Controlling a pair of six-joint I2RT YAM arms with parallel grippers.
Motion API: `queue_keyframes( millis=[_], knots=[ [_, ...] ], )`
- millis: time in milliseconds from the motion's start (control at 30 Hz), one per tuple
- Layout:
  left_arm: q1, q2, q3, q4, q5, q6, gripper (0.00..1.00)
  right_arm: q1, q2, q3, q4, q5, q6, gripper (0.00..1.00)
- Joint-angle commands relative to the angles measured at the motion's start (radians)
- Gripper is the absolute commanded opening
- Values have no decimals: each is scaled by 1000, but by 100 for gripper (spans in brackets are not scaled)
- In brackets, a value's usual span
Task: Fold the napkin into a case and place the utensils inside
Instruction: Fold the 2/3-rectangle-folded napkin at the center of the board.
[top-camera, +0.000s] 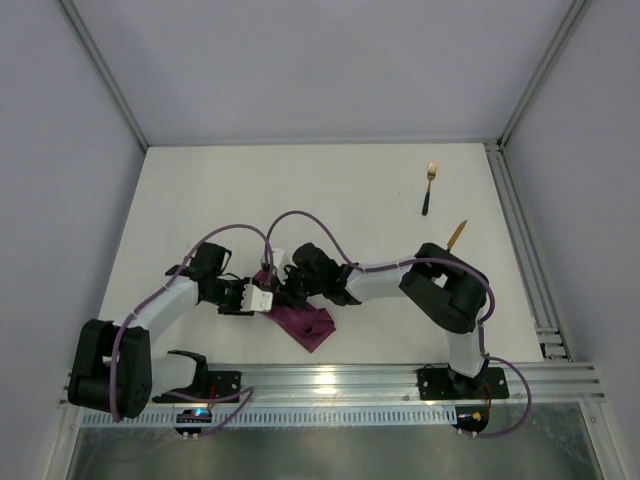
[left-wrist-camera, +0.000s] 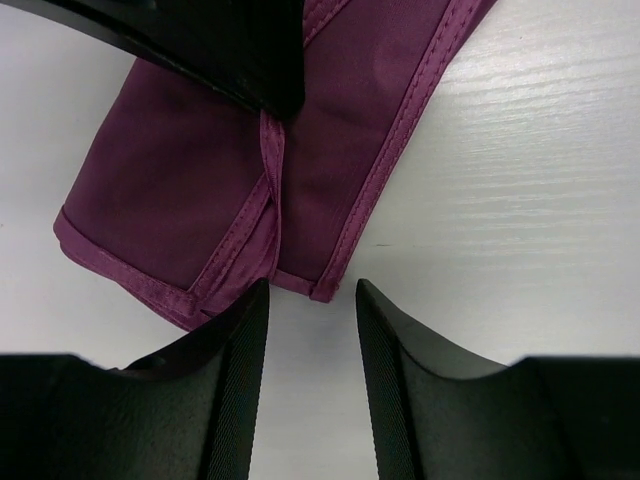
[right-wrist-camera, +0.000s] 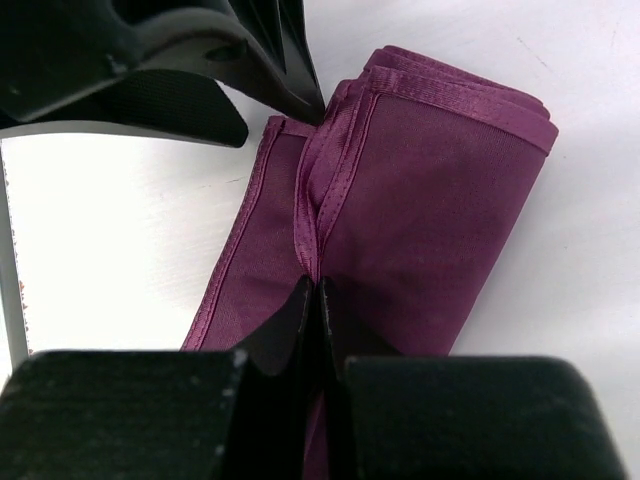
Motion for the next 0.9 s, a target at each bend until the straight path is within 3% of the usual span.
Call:
queue_keyframes(
  millis=[0, 267, 500, 633, 767, 867],
  knots=[
    [-3, 13, 0, 18, -25, 39, 41, -3, -23, -8, 49, -21, 13, 7],
    [-5, -71, 0, -71, 18, 76, 37, -15, -17, -3, 52, -19, 27, 7],
    [-8, -47, 69, -297, 72, 162, 31, -32, -18, -17, 87, -34, 67, 6],
    [-31, -24, 43, -221, 24, 137, 32, -36, -15, -16, 99, -39, 97, 6],
    [-35, -14, 49, -90, 4, 15, 36, -38, -15, -16, 102, -48, 97, 6],
    [-35, -37, 72, -92, 15, -8, 36, -38, -17, -14, 101, -50, 94, 6]
  ],
)
